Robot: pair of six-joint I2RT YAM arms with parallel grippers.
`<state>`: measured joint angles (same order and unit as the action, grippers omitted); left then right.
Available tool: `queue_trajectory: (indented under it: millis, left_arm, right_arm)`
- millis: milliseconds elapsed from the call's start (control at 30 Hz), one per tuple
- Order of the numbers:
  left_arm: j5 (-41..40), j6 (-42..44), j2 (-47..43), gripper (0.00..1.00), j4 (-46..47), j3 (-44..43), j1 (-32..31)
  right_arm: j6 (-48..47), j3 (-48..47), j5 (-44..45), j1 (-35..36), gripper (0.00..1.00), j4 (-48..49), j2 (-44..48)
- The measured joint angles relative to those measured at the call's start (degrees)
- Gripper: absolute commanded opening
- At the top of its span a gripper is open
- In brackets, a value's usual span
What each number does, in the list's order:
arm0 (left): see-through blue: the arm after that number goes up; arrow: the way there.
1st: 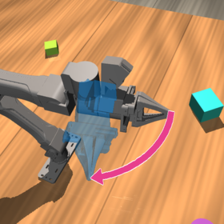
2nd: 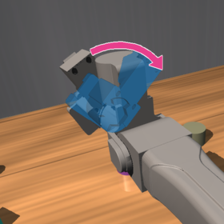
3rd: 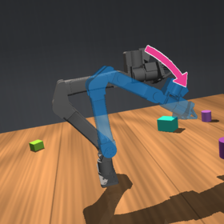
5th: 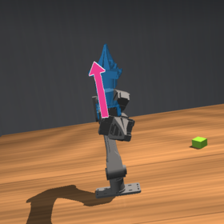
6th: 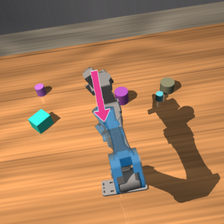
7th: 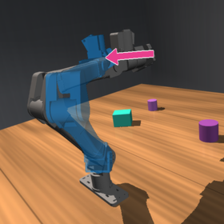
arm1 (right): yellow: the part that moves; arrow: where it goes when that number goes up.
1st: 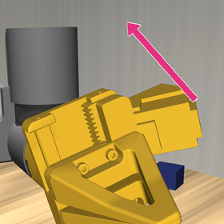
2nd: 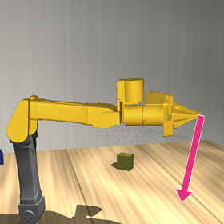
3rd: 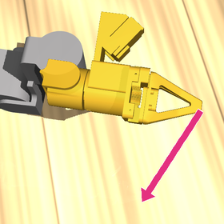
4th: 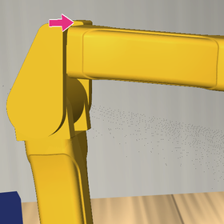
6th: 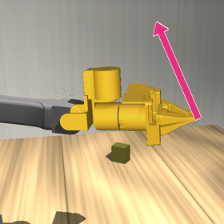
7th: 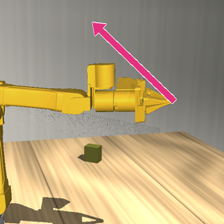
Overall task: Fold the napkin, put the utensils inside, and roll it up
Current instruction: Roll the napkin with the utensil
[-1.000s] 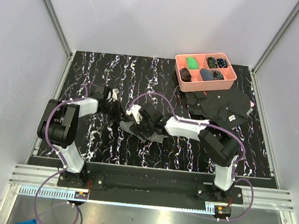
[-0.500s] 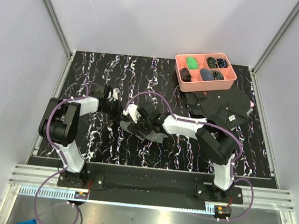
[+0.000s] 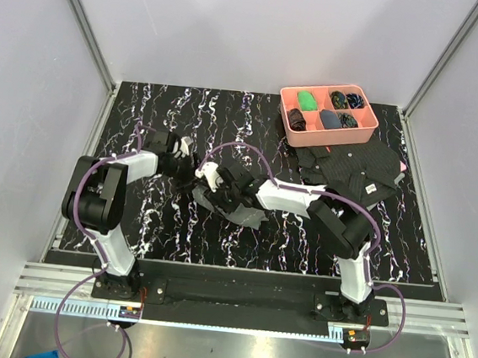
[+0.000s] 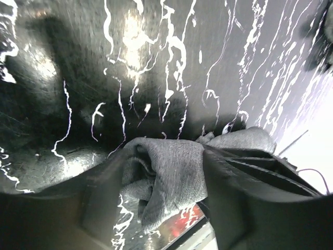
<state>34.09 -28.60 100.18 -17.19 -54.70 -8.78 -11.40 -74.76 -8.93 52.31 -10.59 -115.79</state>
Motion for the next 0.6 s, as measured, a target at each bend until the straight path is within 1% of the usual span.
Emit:
queue_trajectory:
  millis: [100, 133, 233, 400, 600]
  left_arm:
    - [-0.7, 0.1, -1.0, 0.81, -0.7, -0.6, 0.5]
    - [-1.0, 0.1, -1.6, 0.86, -0.9, -0.6, 0.8]
    - [-1.8, 0.0, -4.8, 0.92, -1.6, -0.7, 2.8]
    - [-3.3, 0.4, -12.8, 0.97, -2.6, -0.7, 6.1]
    - [-3.9, 2.9, -22.1, 0.99, -5.0, -0.7, 7.6]
  right_arm:
    - [4.1, 1.6, 0.3, -0.6, 0.45, 0.8, 1.0]
    - [5.4, 2.0, 0.3, -0.9, 0.45, 0.8, 1.4]
    - [10.8, 2.9, -0.4, -2.8, 0.45, 0.4, 2.2]
    - [19.3, 2.8, -1.3, -8.5, 0.45, -0.8, 2.5]
    - [27.2, 1.7, 0.4, -15.0, 0.47, -3.1, 2.2]
